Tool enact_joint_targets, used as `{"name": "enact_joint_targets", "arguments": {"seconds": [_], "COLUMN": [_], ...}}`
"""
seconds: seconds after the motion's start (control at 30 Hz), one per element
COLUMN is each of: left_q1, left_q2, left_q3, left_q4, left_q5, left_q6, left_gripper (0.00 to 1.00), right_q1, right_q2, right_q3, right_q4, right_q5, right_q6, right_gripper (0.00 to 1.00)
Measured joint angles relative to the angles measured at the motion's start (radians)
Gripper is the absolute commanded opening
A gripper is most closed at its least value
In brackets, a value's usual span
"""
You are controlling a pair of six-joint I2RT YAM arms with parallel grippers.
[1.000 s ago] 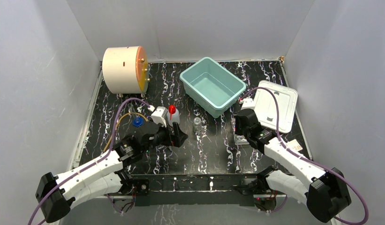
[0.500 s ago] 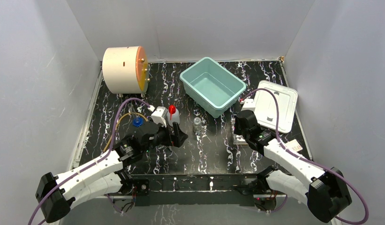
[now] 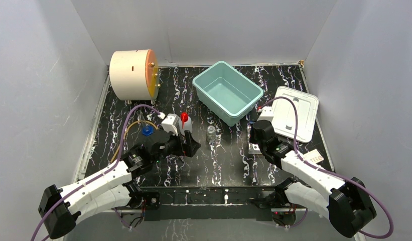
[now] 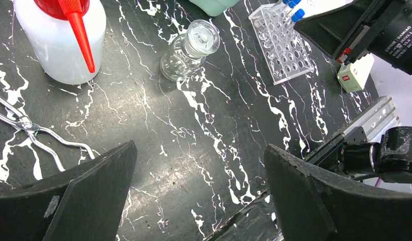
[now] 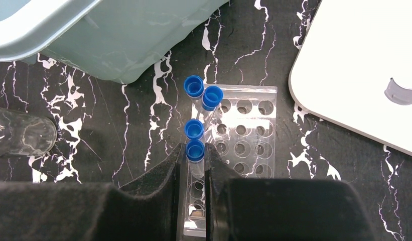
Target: Organize the chemistry lab equipment
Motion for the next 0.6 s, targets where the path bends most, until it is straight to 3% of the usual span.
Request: {"name": "enact_joint_targets", "arguments": {"seconds": [0.17,0.6], "left_q1": [0.001,0.007], "left_q2": [0.0,0.001], "left_q3": [0.0,0.0], "left_q4": [0.0,0.0], "left_q5": [0.002,0.011], "left_q6": [0.0,0.0], "left_gripper": [0.98,0.98], "right_q1": [0.003,0.005], "right_q2": [-0.004,-0.056], "right_q3": [-0.012,-0.018], "right_q4": [0.021,-0.04], "right_q5": [-0.001,-0.035], "right_q6": [0.0,0.051], "right_gripper": [0.09,0.23]}}
